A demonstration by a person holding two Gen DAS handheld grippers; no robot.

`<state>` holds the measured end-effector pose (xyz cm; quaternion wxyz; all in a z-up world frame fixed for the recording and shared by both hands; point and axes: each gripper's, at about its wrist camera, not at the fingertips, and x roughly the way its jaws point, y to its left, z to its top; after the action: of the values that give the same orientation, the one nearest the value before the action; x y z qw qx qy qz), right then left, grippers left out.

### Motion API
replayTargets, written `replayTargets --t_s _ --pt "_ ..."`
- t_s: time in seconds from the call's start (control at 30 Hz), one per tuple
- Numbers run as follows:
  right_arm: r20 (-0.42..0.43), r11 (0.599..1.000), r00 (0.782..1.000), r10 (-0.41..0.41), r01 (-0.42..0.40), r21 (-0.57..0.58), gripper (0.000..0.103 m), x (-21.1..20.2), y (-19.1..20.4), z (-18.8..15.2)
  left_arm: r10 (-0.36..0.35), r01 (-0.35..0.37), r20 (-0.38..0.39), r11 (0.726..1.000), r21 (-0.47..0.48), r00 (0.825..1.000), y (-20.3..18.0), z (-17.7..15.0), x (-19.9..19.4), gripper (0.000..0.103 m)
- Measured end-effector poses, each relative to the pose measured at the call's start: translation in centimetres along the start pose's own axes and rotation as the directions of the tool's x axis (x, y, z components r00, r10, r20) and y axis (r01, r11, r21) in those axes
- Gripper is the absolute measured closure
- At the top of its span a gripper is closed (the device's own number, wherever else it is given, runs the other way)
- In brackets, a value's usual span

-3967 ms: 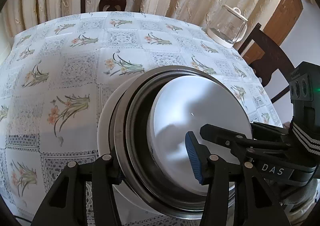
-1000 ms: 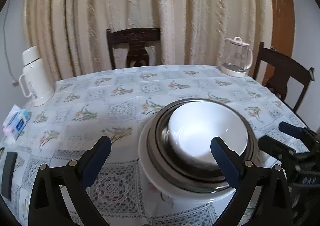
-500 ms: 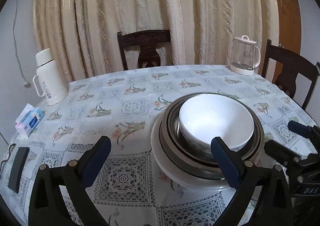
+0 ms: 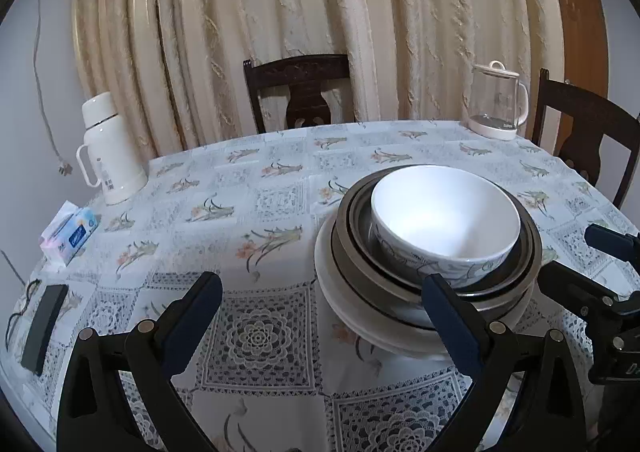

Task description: Organize plates and bowls

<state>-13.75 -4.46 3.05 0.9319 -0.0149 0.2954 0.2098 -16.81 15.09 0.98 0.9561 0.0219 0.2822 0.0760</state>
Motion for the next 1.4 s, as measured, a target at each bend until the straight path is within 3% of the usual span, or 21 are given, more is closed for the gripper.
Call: replayTargets --t_s 0.6,1.2,1.4 --pt "-0.031 0.999 0.999 0.034 -0.034 -0.014 0.000 0.0 1.2 -0.6 -0.006 0.006 0.004 1.000 -0.024 1.000 0.9 -1.1 -0.7 0.003" --pt "-0.064 0.998 0.996 0.057 -0.056 0.006 0.000 0.5 1.3 -1.4 -0.008 0.010 -0.069 1.000 0.028 0.998 -0.1 -3.3 -0.1 0.003" --pt "-0.037 0.999 0.998 0.049 -0.049 0.016 0.000 0.4 1.0 -1.5 -0.011 0.013 -0.074 0.999 0.030 0.997 -0.1 -3.5 0.1 0.003"
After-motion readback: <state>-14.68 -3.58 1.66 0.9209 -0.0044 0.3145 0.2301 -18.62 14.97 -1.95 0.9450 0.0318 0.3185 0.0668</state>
